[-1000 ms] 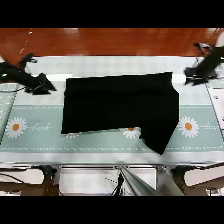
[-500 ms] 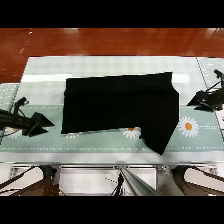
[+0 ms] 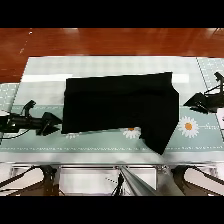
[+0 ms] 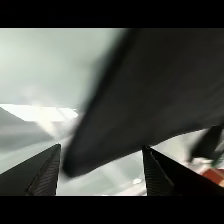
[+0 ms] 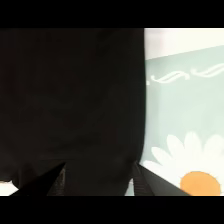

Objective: Fold the shirts.

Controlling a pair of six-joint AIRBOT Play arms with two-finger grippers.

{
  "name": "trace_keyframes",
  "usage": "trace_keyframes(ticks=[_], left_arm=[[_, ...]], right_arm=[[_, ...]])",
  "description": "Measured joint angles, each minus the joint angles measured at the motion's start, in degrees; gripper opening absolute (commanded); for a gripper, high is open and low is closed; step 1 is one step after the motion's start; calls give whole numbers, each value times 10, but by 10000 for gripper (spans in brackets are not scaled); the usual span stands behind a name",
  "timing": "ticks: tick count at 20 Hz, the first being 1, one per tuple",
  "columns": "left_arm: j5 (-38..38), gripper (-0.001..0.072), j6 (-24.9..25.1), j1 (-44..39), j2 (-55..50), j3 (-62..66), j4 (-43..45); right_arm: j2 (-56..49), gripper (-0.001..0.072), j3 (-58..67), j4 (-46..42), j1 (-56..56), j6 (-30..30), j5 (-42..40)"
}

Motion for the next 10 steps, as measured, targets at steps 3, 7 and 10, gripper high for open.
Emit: trace_keyframes(ticks=[3, 7, 10], left_arm=[[19, 361, -2, -45, -37, -1, -48], [43, 34, -2, -76, -71, -2, -68], [40, 33, -2, -83, -78, -1, -75]], right_arm=[[1, 488, -1, 7, -1, -2, -2], [1, 488, -2, 2, -1, -3, 2], [1, 488, -11, -44, -7, 3, 10]])
